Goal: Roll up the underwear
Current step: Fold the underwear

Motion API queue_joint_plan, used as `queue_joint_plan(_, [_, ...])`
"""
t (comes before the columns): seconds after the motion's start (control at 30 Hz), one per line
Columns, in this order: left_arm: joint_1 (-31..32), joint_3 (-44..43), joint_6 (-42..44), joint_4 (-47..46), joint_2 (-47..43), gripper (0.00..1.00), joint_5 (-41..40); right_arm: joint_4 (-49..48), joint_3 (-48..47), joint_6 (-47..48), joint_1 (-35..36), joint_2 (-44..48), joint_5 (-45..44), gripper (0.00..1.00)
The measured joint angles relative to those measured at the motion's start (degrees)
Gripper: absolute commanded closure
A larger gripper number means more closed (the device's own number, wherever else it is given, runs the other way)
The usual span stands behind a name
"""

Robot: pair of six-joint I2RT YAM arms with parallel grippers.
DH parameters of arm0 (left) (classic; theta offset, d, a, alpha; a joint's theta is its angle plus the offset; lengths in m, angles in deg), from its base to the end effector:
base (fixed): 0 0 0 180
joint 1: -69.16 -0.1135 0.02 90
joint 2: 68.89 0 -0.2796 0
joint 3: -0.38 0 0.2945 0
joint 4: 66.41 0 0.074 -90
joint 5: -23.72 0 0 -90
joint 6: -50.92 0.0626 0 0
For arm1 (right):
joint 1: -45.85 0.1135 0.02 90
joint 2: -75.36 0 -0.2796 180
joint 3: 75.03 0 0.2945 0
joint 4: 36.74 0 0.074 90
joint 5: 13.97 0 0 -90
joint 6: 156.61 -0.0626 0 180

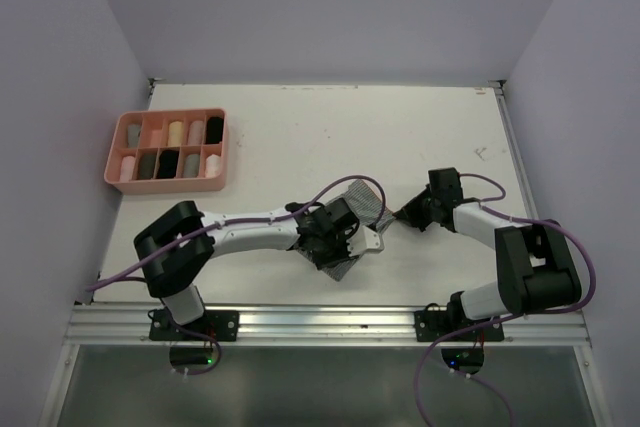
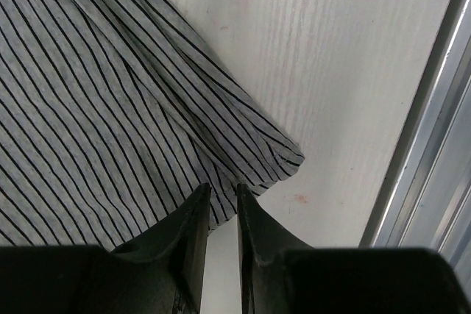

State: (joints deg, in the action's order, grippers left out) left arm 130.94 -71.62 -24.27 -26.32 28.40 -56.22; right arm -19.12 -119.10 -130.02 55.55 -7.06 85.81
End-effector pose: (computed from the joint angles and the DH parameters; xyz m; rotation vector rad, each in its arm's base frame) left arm 0.1692 -0.3385 0.1417 1.7644 2.1484 -0.4661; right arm 0.2841 0.0593 0.0955 1.1498 2.4263 0.6736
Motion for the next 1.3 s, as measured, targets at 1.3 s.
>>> queue_joint_plan(1.3, [-2.19,2.10,2.14,-0.15,-0.83,0.80,3.17,-1.22,0.74,-0.66,0.00,0.20,0.24,1.00])
